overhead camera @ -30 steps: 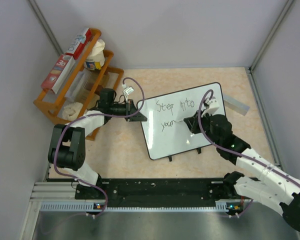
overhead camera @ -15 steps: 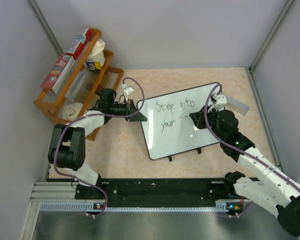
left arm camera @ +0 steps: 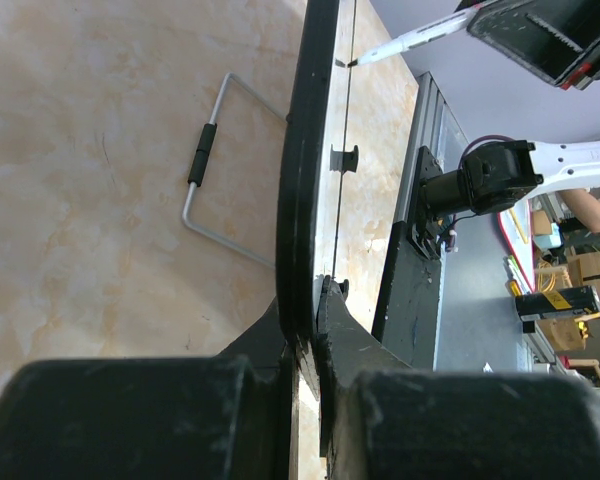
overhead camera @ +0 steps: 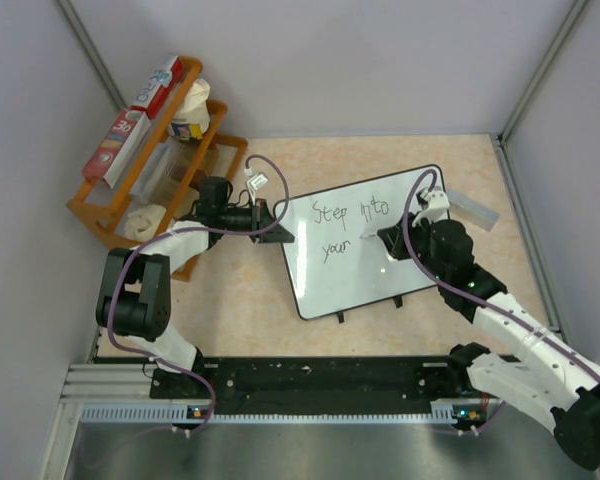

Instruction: Write a sentence on the whiteboard

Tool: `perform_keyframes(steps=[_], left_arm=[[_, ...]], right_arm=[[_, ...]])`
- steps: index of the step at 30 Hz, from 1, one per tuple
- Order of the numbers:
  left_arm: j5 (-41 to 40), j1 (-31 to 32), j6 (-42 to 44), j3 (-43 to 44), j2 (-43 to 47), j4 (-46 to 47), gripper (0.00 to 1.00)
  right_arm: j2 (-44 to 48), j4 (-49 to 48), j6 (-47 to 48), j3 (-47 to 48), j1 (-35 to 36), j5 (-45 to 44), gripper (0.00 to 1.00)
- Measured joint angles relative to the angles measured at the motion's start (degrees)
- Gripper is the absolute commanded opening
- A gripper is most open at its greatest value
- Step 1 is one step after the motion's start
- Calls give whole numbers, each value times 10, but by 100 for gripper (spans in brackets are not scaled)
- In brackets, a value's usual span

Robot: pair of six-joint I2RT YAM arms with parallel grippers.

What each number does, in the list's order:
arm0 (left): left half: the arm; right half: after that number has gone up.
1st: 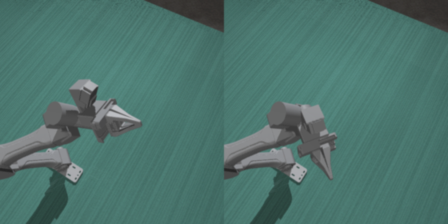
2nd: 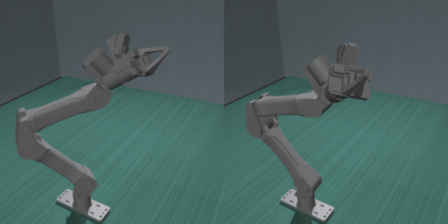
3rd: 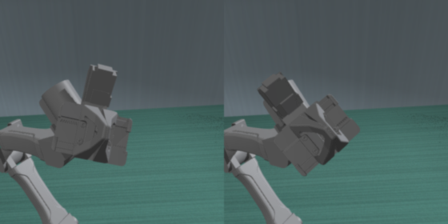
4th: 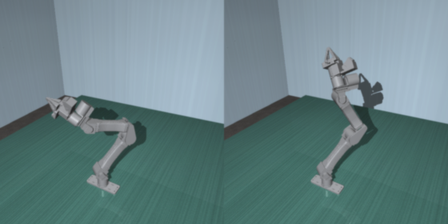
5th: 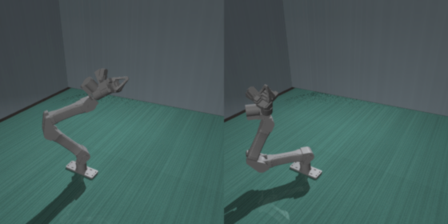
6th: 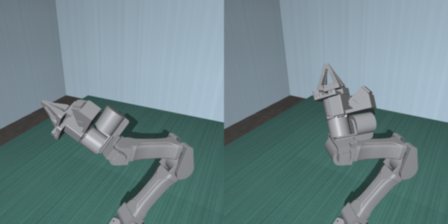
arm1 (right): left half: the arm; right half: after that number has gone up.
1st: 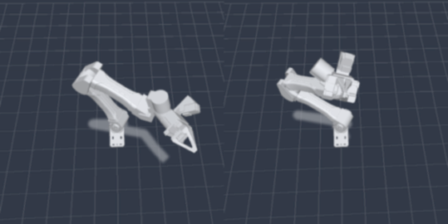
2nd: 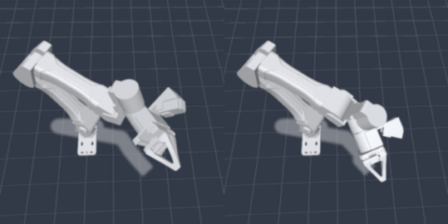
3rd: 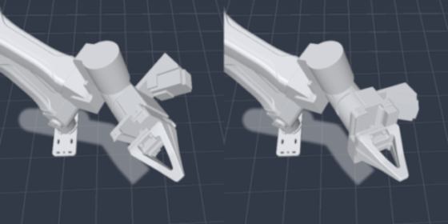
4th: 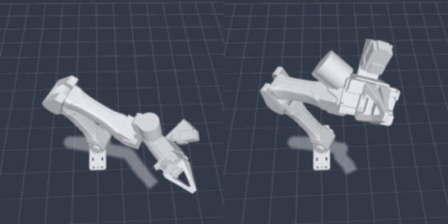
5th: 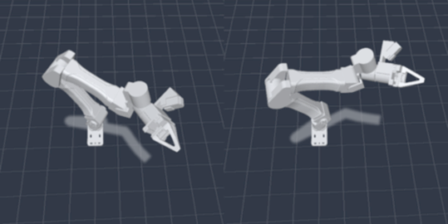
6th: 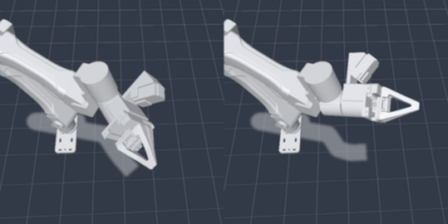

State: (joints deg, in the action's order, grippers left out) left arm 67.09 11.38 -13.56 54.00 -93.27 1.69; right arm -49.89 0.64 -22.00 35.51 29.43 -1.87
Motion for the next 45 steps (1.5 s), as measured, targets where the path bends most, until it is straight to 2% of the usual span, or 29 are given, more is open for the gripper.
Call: perform_keyframes(steps=[32, 45], left_arm=[[-3, 0, 0, 1, 0, -7, 0], [-2, 1, 2, 2, 0, -7, 0]], right_arm=[[49, 43, -2, -50, 0, 26, 0], [32, 47, -1, 11, 0, 7, 0]])
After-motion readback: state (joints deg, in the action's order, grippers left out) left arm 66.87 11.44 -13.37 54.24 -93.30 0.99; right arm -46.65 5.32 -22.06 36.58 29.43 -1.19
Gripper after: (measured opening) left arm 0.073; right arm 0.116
